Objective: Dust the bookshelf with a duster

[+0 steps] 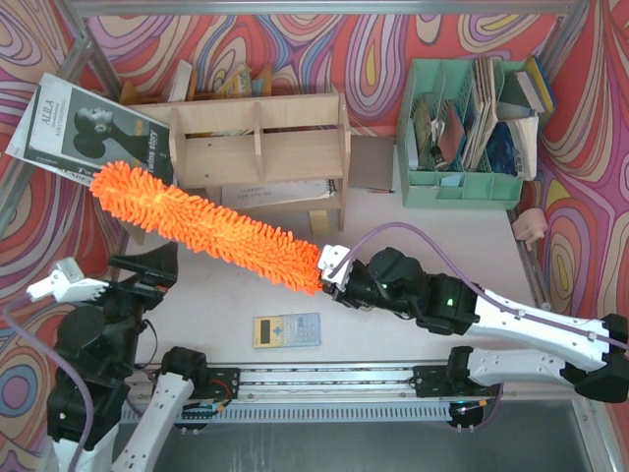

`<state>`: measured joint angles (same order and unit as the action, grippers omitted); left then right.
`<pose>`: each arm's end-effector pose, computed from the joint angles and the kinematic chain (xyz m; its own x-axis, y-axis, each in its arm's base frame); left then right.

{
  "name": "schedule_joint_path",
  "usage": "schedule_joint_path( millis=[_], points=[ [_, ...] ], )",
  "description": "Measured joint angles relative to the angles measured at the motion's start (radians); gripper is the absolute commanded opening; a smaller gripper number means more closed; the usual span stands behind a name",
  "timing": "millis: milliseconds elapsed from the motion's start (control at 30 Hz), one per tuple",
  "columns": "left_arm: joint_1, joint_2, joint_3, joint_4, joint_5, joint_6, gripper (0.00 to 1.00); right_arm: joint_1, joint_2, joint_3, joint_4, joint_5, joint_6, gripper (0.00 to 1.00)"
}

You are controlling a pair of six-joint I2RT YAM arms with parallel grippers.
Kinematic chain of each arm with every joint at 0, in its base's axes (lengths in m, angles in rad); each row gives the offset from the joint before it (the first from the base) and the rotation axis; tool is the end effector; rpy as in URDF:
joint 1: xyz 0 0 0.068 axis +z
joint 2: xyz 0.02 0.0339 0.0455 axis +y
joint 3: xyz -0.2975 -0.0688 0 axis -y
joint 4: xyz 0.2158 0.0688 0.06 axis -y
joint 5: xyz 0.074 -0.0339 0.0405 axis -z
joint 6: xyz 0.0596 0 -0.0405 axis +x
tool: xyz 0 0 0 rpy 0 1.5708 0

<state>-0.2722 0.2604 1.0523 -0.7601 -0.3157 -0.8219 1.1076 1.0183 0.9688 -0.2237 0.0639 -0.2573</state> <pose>-0.0220 0.0253 0.3900 0.0526 -0.7375 -0.6733 -0.0071 0.6739 -0.7388 0.0976 0.1870 0.3800 0.1036 -0.3609 -0.9268 -0.8675 0.4230 -0.2617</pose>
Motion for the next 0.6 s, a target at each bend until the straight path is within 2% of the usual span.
schedule_joint_path(
  millis=[333,600],
  points=[
    [0.0,0.044,-0.172,0.172,0.13,-0.19,0.95,0.0,-0.021,-0.064,-0.035,-0.092,0.034,0.0],
    [0.0,0.059,-0.227,0.209,0.158,-0.26,0.78,0.0,-0.02,-0.074,-0.045,-0.148,0.059,0.0]
  ],
)
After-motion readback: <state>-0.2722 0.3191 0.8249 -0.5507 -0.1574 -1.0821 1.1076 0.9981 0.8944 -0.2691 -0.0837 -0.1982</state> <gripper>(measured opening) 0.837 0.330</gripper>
